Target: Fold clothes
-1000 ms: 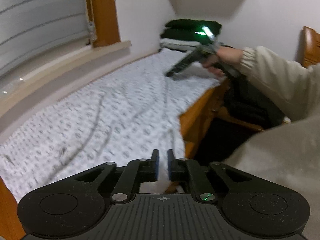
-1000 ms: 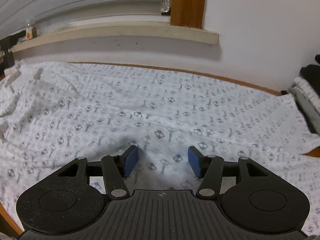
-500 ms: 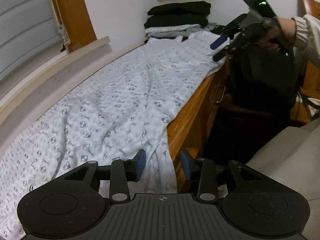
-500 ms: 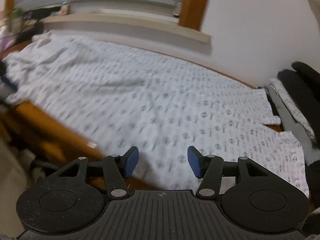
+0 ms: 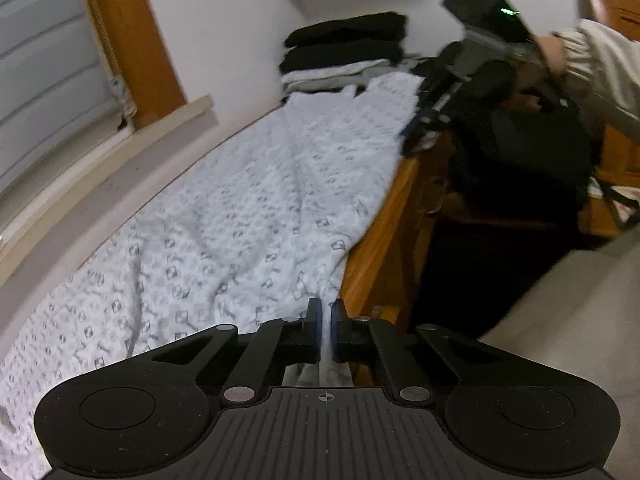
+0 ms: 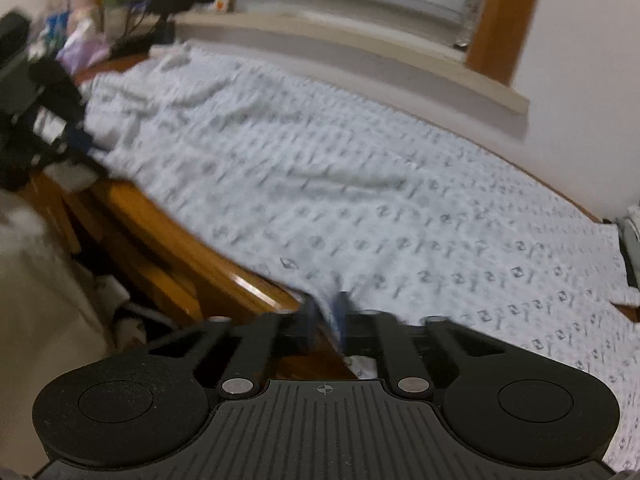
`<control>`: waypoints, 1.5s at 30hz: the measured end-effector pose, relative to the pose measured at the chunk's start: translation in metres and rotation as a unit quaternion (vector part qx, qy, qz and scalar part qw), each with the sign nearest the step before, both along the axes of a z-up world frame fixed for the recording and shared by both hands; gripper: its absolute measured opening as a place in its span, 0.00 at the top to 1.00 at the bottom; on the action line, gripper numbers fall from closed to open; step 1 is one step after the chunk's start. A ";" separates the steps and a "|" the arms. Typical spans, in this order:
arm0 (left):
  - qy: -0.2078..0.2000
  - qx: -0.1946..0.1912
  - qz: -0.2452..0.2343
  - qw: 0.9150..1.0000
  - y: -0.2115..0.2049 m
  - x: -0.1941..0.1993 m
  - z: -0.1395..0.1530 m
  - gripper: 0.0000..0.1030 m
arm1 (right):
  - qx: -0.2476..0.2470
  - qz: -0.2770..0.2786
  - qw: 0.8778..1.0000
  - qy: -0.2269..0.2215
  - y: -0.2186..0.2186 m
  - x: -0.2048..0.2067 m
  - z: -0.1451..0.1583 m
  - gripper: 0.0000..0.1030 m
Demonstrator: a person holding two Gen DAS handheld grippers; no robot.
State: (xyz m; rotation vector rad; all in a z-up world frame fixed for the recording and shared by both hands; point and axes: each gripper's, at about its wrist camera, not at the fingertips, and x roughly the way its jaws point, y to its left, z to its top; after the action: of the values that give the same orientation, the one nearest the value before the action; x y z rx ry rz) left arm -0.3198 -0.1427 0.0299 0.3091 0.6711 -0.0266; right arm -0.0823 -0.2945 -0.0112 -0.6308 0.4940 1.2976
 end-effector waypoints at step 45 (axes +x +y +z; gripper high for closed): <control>0.003 -0.109 0.085 0.990 0.074 -0.056 0.000 0.75 | 0.102 -0.397 0.912 -0.025 -0.090 0.150 -0.037 0.55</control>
State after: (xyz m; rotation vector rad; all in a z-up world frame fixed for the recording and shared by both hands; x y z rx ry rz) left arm -0.3760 -0.0686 0.0295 0.0409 0.6910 0.0616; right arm 0.0676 -0.3843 -0.0478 -0.2308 0.4909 0.5429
